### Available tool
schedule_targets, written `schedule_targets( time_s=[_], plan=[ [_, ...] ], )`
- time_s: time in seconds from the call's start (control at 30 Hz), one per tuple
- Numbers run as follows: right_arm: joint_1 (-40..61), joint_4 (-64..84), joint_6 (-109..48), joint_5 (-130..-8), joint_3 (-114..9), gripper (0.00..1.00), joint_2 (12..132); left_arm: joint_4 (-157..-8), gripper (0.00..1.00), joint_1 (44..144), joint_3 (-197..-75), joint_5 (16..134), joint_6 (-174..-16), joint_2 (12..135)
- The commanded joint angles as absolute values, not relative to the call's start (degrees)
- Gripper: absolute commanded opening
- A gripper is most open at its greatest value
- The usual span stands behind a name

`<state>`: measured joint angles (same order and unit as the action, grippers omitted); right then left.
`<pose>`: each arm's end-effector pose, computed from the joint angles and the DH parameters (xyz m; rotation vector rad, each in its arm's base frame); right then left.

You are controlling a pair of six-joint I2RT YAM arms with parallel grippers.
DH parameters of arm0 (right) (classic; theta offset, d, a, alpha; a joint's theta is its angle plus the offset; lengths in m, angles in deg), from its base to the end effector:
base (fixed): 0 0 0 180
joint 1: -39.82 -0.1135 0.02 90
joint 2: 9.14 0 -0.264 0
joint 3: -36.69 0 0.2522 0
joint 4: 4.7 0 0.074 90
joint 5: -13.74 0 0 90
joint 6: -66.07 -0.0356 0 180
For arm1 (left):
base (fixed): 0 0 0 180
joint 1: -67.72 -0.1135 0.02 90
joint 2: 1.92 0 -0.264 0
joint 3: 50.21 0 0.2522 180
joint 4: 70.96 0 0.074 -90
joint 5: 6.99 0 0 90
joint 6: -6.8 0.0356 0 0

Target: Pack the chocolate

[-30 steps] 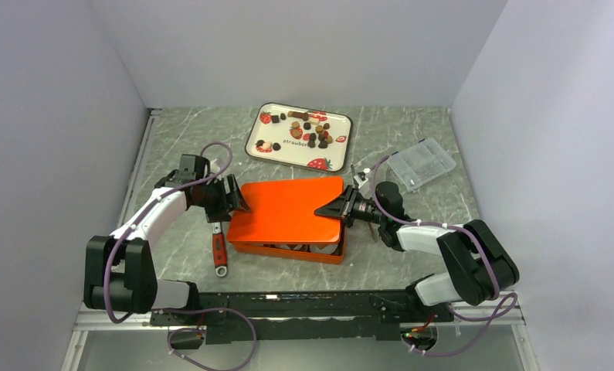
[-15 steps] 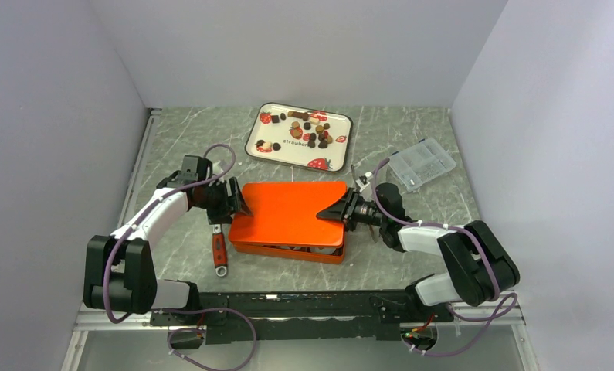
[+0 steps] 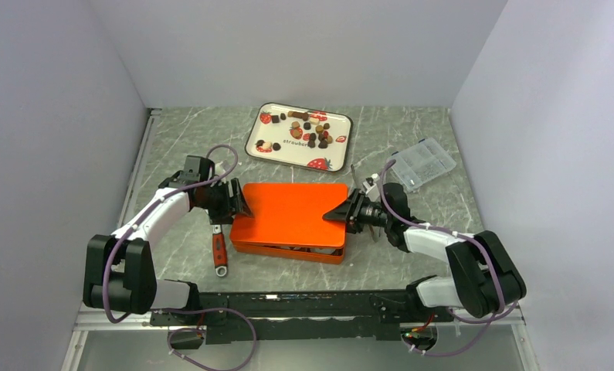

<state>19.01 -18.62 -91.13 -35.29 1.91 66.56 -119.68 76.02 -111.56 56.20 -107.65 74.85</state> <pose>0.2116 0.1054 0.1583 0.4222 2.3229 1.5982 0.2439 -0.0518 0.2083 -0.2357 2.7252 -0.8013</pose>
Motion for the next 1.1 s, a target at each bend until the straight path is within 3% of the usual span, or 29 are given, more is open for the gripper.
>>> schedule_targets(
  time_s=[0.0,1.07],
  plan=[
    [20.1,-16.4,-88.2,-35.2,1.6,0.41,63.6,-119.4,0.71,76.8,-111.9,56.1,-106.5,75.4],
    [20.8,5.1,-77.6,-42.3,0.7,0.41,54.6,-120.7,0.71,79.6,-111.6,57.4,-106.7,74.6]
  ],
)
